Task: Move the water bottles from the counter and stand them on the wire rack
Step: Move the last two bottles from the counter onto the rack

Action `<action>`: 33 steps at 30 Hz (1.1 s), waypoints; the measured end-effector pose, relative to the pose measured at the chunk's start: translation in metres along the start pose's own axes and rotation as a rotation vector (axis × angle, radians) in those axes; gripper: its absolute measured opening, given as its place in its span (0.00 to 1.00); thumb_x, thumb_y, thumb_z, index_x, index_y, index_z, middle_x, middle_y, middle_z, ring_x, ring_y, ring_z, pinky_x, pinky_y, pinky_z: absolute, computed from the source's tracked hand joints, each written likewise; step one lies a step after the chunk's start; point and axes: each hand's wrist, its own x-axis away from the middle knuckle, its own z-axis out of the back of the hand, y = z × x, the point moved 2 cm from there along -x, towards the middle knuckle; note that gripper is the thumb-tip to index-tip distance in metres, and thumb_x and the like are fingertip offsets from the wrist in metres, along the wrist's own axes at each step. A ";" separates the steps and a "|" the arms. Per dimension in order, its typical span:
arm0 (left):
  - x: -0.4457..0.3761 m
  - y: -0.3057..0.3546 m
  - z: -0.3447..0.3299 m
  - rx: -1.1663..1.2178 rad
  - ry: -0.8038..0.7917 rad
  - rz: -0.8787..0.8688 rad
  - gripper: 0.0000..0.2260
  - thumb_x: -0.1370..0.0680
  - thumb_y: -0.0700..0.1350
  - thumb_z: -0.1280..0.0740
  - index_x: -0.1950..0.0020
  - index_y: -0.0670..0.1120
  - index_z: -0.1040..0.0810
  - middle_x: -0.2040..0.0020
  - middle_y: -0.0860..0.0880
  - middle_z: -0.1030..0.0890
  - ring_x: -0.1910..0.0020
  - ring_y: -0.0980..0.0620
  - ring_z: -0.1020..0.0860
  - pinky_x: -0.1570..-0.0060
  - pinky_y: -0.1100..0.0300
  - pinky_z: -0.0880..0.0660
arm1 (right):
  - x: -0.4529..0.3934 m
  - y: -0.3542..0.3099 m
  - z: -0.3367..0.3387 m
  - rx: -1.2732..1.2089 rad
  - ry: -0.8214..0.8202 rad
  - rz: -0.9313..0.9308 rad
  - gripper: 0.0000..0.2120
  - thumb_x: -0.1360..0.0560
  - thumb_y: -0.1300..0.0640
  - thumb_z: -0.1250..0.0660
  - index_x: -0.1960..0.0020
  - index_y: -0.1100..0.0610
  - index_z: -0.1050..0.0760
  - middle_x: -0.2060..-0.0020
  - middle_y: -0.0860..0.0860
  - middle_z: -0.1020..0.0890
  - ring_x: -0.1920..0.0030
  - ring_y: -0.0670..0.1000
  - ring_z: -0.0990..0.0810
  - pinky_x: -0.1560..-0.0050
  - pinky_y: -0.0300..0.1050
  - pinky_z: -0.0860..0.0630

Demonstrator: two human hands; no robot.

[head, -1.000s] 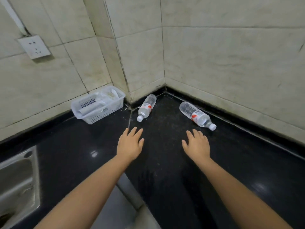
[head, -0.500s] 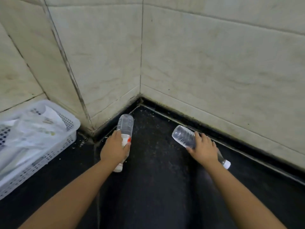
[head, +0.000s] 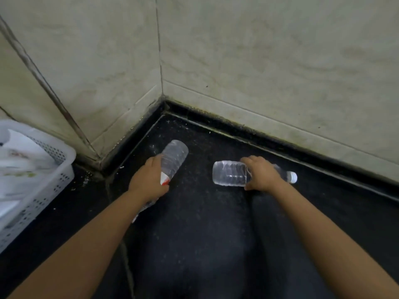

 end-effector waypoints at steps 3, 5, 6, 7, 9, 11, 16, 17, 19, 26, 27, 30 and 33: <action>0.023 0.016 -0.010 -0.137 -0.145 -0.120 0.36 0.31 0.43 0.30 0.29 0.44 0.47 0.31 0.43 0.37 0.39 0.43 0.28 0.46 0.56 0.30 | 0.037 -0.004 -0.013 0.052 -0.011 0.207 0.29 0.35 0.57 0.31 0.35 0.53 0.34 0.42 0.53 0.26 0.40 0.55 0.28 0.37 0.47 0.36; 0.042 0.028 -0.020 -0.192 -0.220 -0.216 0.34 0.30 0.41 0.32 0.29 0.45 0.46 0.31 0.45 0.37 0.38 0.45 0.29 0.43 0.57 0.31 | 0.068 -0.003 -0.025 0.016 -0.032 0.295 0.25 0.32 0.59 0.34 0.36 0.53 0.33 0.41 0.51 0.26 0.38 0.52 0.30 0.32 0.49 0.43; 0.053 0.033 -0.025 -0.208 -0.250 -0.260 0.33 0.30 0.40 0.33 0.29 0.47 0.45 0.31 0.47 0.37 0.37 0.46 0.30 0.40 0.57 0.31 | 0.083 -0.002 -0.030 0.005 -0.051 0.328 0.25 0.31 0.61 0.34 0.35 0.53 0.33 0.40 0.51 0.27 0.37 0.52 0.31 0.30 0.50 0.46; 0.066 0.039 -0.032 -0.235 -0.273 -0.303 0.33 0.29 0.39 0.33 0.29 0.48 0.45 0.31 0.48 0.37 0.36 0.46 0.31 0.37 0.56 0.33 | 0.099 0.000 -0.035 0.014 -0.071 0.365 0.25 0.31 0.62 0.35 0.35 0.53 0.33 0.39 0.50 0.28 0.36 0.51 0.32 0.29 0.50 0.48; 0.092 0.050 -0.047 -0.315 -0.299 -0.398 0.32 0.29 0.38 0.34 0.29 0.50 0.44 0.31 0.51 0.36 0.33 0.49 0.35 0.32 0.57 0.42 | 0.131 0.006 -0.046 0.066 -0.089 0.449 0.26 0.30 0.63 0.36 0.34 0.51 0.35 0.37 0.48 0.29 0.34 0.48 0.34 0.29 0.48 0.50; 0.121 0.062 -0.063 -0.386 -0.347 -0.480 0.30 0.29 0.37 0.35 0.30 0.52 0.42 0.31 0.53 0.36 0.29 0.52 0.40 0.28 0.56 0.52 | 0.164 0.014 -0.055 0.065 -0.115 0.506 0.26 0.29 0.64 0.37 0.33 0.51 0.35 0.36 0.47 0.30 0.31 0.46 0.39 0.29 0.48 0.54; 0.191 0.088 -0.093 -0.599 -0.499 -0.678 0.25 0.25 0.36 0.39 0.31 0.53 0.39 0.26 0.55 0.41 0.25 0.52 0.54 0.28 0.50 0.55 | 0.248 0.040 -0.074 0.058 -0.280 0.582 0.27 0.28 0.67 0.40 0.32 0.48 0.36 0.31 0.46 0.35 0.25 0.48 0.53 0.28 0.50 0.63; 0.205 0.093 -0.099 -0.618 -0.518 -0.712 0.25 0.25 0.35 0.40 0.31 0.53 0.39 0.25 0.54 0.44 0.25 0.51 0.56 0.28 0.49 0.56 | 0.263 0.046 -0.078 0.075 -0.300 0.604 0.27 0.27 0.67 0.40 0.32 0.47 0.36 0.30 0.46 0.36 0.25 0.49 0.55 0.28 0.50 0.64; 0.228 0.101 -0.111 -0.669 -0.533 -0.769 0.25 0.24 0.34 0.41 0.30 0.53 0.39 0.24 0.53 0.48 0.25 0.50 0.59 0.27 0.49 0.59 | 0.287 0.056 -0.086 0.075 -0.329 0.624 0.28 0.27 0.68 0.41 0.32 0.47 0.36 0.28 0.46 0.39 0.25 0.48 0.59 0.29 0.48 0.66; 0.260 0.119 -0.121 -0.186 -0.298 -0.453 0.26 0.28 0.32 0.42 0.31 0.48 0.35 0.27 0.51 0.37 0.25 0.54 0.47 0.27 0.52 0.57 | 0.305 0.053 -0.084 -0.593 0.227 0.060 0.21 0.29 0.67 0.36 0.36 0.62 0.30 0.32 0.59 0.32 0.30 0.58 0.37 0.29 0.46 0.43; 0.259 0.123 -0.123 -0.109 -0.190 -0.346 0.25 0.27 0.34 0.42 0.30 0.46 0.37 0.26 0.49 0.39 0.25 0.52 0.48 0.27 0.50 0.56 | 0.301 0.044 -0.087 -0.538 0.222 -0.058 0.25 0.28 0.60 0.33 0.33 0.62 0.35 0.30 0.60 0.37 0.28 0.58 0.41 0.29 0.50 0.43; 0.257 0.132 -0.140 -0.098 -0.001 0.046 0.32 0.24 0.49 0.39 0.26 0.44 0.52 0.23 0.45 0.53 0.25 0.44 0.55 0.29 0.43 0.49 | 0.291 0.020 -0.098 -0.442 0.074 -0.345 0.41 0.30 0.48 0.31 0.27 0.57 0.52 0.26 0.60 0.58 0.26 0.61 0.59 0.31 0.64 0.44; 0.257 0.138 -0.154 -0.055 0.064 0.218 0.39 0.26 0.55 0.36 0.26 0.46 0.57 0.24 0.45 0.58 0.25 0.41 0.54 0.31 0.41 0.42 | 0.284 0.019 -0.100 -0.494 0.098 -0.478 0.46 0.30 0.48 0.31 0.27 0.53 0.60 0.27 0.61 0.65 0.27 0.66 0.59 0.35 0.65 0.36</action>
